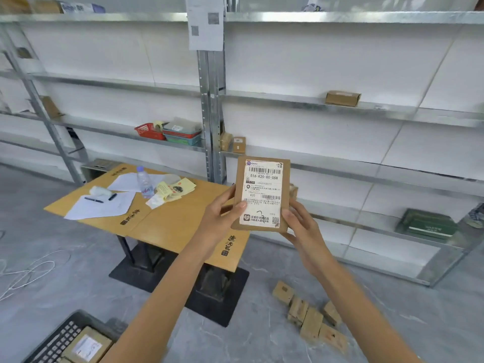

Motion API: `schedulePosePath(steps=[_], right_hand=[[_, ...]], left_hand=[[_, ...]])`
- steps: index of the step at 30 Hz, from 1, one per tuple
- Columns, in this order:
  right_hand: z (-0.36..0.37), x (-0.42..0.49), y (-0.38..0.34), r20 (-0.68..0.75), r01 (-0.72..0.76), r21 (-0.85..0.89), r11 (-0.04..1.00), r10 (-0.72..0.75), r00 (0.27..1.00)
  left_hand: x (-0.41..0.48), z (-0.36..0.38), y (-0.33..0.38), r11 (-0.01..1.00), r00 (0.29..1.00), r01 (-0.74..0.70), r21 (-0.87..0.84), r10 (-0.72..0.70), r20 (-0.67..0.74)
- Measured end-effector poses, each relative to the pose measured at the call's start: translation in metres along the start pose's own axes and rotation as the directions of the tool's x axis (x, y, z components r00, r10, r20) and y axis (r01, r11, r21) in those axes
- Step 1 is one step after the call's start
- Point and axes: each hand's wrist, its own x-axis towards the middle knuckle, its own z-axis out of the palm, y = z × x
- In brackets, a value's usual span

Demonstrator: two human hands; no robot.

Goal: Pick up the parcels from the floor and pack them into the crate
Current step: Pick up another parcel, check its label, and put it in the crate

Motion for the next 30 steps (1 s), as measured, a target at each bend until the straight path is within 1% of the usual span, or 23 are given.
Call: schedulePosePath(steps=[3, 5, 11, 16, 21, 24, 30], right_hand=[[0.016, -0.015, 0.005, 0.055, -0.049, 0.005, 0.999, 0.048, 0.997], [0.029, -0.024, 0.009, 0.101, -0.080, 0.003, 0.997, 0.079, 0.992], [0.087, -0.061, 0.018, 0.231, -0.168, 0.036, 0.985, 0.155, 0.960], [0.150, -0.088, 0.028, 0.293, -0.249, 0.049, 0.967, 0.224, 0.929], [0.230, -0.118, 0.033, 0.361, -0.255, 0.033, 0.966, 0.227, 0.905], [0.285, -0.138, 0.039, 0.398, -0.277, 0.051, 0.960, 0.235, 0.887], [0.386, -0.177, 0.059, 0.419, -0.317, 0.076, 0.945, 0.258, 0.871]], left_hand=[[-0.030, -0.014, -0.001, 1.000, 0.987, 0.023, -0.001, -0.022, -0.160], [-0.050, -0.026, -0.003, 0.998, 0.970, 0.056, -0.006, -0.056, -0.235], [-0.119, -0.071, -0.006, 0.992, 0.925, 0.114, -0.060, -0.128, -0.358], [-0.175, -0.128, -0.006, 0.992, 0.899, 0.124, -0.038, -0.128, -0.419], [-0.226, -0.203, -0.004, 0.993, 0.881, 0.117, 0.011, -0.099, -0.463], [-0.258, -0.256, -0.005, 0.988, 0.858, 0.154, 0.033, -0.117, -0.501], [-0.315, -0.350, -0.002, 0.980, 0.861, 0.184, 0.074, -0.125, -0.493]])
